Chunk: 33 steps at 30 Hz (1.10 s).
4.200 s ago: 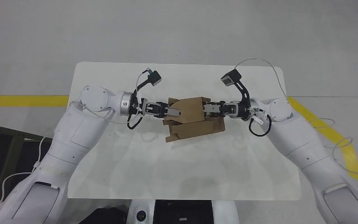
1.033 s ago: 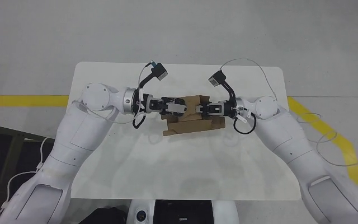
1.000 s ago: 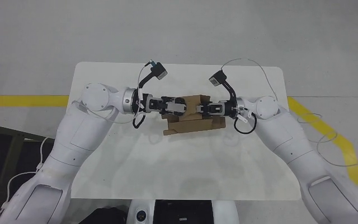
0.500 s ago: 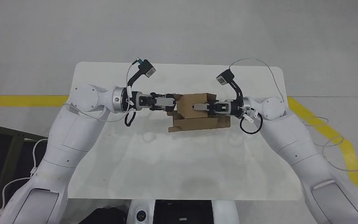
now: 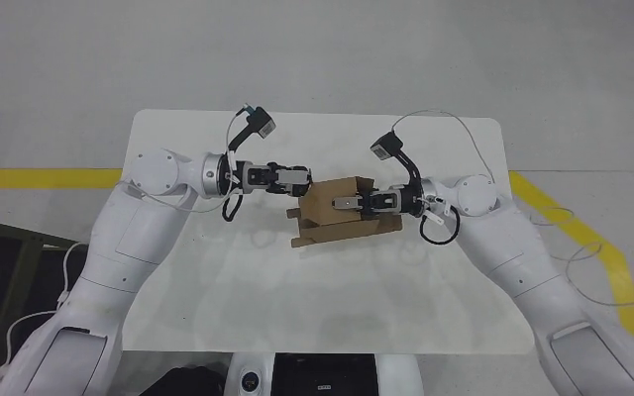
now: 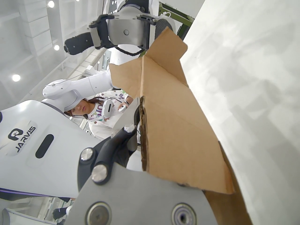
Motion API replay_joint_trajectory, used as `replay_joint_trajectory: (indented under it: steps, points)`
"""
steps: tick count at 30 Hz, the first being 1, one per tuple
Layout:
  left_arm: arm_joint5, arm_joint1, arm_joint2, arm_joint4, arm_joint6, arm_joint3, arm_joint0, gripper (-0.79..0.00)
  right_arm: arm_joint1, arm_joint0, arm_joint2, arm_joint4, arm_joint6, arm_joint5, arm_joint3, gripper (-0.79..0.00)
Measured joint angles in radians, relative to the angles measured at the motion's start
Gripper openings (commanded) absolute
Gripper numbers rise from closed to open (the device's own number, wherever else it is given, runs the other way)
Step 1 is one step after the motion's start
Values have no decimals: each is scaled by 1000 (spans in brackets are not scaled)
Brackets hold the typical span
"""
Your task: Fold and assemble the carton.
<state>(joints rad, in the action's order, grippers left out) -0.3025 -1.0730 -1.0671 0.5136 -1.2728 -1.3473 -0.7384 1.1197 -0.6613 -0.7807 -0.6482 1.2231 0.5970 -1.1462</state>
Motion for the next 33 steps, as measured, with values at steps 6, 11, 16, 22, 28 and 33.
replay_joint_trajectory:
  steps: [6,11,16,22,28,33]
  points:
    - [-6,-5,11,9,-5,8,16,0,8,1,27,-12,9,-9,-14,-785]
    - [-11,-8,15,18,-16,13,23,0,16,11,45,-17,12,-12,-9,-785]
    - [-10,-10,18,25,-27,14,27,0,24,22,60,-20,10,-10,2,-785]
    - [-16,-8,7,-4,-9,29,31,0,27,33,58,-27,-4,4,24,-785]
    - [-25,3,-37,-42,14,21,25,0,21,44,27,-27,-17,17,57,-785]
    - [-22,8,-51,-45,19,-17,11,0,25,56,11,-23,-41,41,86,-785]
